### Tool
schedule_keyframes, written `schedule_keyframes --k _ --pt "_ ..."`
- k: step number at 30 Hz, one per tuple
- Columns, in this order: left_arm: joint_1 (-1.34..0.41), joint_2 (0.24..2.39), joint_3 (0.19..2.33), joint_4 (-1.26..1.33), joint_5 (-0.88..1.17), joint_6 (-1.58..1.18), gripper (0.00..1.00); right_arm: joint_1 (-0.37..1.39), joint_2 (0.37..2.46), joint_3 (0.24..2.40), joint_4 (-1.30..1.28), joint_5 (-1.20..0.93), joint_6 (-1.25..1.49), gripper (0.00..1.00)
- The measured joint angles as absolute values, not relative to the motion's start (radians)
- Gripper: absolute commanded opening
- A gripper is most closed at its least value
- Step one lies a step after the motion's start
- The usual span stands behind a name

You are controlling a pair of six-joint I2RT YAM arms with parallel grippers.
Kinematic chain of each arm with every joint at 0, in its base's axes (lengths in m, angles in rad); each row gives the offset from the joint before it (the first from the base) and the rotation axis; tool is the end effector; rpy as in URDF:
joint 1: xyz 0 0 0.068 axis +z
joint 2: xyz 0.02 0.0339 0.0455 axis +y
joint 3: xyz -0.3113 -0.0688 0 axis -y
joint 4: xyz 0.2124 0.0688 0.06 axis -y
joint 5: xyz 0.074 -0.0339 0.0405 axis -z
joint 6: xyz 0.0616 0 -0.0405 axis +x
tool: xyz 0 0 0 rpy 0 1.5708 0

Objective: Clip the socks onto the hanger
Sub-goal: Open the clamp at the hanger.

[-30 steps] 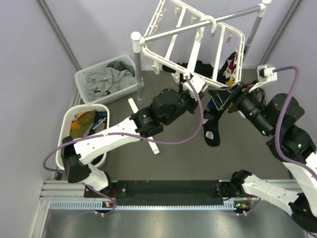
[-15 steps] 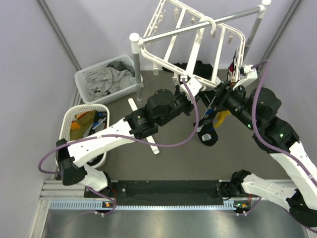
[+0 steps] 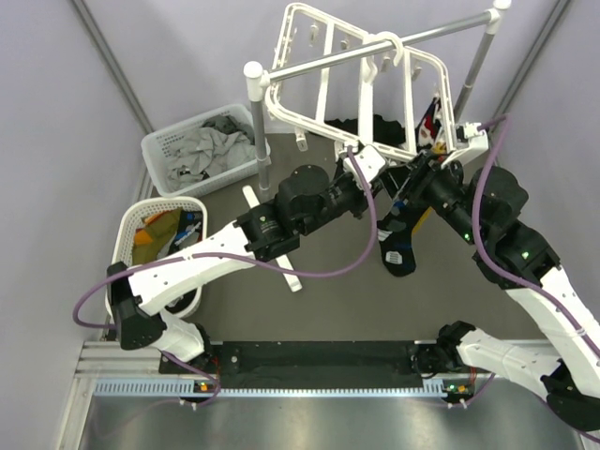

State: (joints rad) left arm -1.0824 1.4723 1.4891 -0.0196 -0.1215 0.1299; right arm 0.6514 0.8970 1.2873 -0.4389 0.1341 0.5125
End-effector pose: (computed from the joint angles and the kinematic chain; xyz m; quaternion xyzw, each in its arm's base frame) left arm 0.1642 -0.2931 0.4865 0.3674 0.6053 -0.2849 0.6461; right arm 0.1118 0.0748 0.4865 -0.0040 0.7239 0.3377 0.6016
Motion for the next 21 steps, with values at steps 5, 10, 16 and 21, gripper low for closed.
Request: schedule_keyframes --k 5,10,16,21 --pt "-1.082 1.493 1.517 -0.027 -0.099 0.127 0.00 0.651 0.897 1.287 -0.416 0.139 0.509 0.54" --pt "-1.083 1.513 1.536 -0.029 -0.093 0.123 0.00 0.651 0.899 1.287 -0.397 0.142 0.505 0.49" --pt "-1.085 1.528 1.549 -0.030 -0.094 0.121 0.00 0.650 0.900 1.288 -0.391 0.161 0.487 0.35" --pt "-1.086 1.530 1.552 -0.031 -0.099 0.121 0.11 0.646 0.900 1.288 -0.391 0.175 0.472 0.20"
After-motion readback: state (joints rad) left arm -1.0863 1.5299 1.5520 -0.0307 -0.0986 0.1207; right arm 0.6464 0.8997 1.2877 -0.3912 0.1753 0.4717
